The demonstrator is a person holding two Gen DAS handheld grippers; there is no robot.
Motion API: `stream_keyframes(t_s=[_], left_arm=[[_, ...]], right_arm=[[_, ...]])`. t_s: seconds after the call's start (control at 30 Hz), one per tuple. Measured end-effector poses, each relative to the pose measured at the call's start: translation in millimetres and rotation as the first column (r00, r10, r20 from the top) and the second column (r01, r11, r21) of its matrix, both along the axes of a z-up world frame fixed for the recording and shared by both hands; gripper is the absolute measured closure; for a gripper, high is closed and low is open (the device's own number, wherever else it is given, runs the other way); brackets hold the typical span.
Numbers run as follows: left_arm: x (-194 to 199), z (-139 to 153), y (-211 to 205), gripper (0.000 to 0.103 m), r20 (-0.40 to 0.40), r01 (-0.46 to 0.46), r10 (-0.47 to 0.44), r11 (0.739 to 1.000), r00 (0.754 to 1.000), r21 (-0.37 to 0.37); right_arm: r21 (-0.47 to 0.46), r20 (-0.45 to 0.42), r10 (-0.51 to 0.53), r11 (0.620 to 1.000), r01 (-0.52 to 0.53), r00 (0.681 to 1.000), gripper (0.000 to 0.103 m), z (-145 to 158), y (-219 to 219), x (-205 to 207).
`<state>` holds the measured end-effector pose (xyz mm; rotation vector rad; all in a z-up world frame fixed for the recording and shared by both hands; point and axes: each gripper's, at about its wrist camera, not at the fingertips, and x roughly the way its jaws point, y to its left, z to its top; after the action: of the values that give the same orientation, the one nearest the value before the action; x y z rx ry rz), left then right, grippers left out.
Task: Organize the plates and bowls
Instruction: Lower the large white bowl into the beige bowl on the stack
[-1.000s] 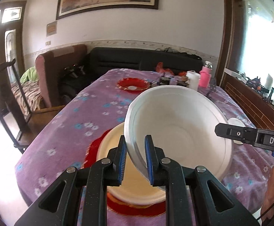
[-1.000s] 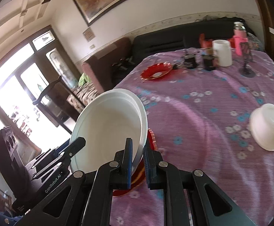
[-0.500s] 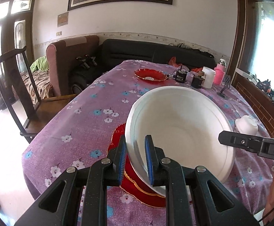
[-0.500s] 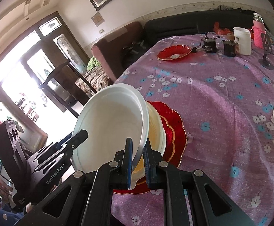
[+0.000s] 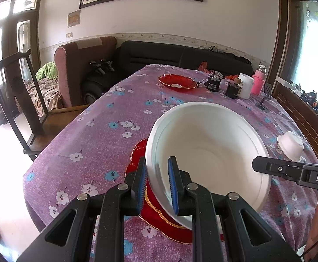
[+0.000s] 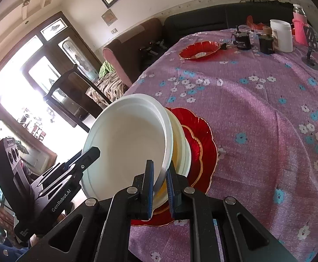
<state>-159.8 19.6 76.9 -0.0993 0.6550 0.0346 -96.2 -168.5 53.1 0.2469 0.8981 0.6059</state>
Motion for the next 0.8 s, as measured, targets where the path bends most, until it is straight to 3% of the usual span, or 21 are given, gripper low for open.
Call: stream_keyframes(t_s=[0.8], left_arm=[[5.6,-9.0,-0.3,0.086,-0.007,-0.005,0.005,1.000,1.000,0.016]], right_arm=[[-0.005,0.014,-0.002,1.000,0.002,1.000,0.089,2.7,2.2,-2.3]])
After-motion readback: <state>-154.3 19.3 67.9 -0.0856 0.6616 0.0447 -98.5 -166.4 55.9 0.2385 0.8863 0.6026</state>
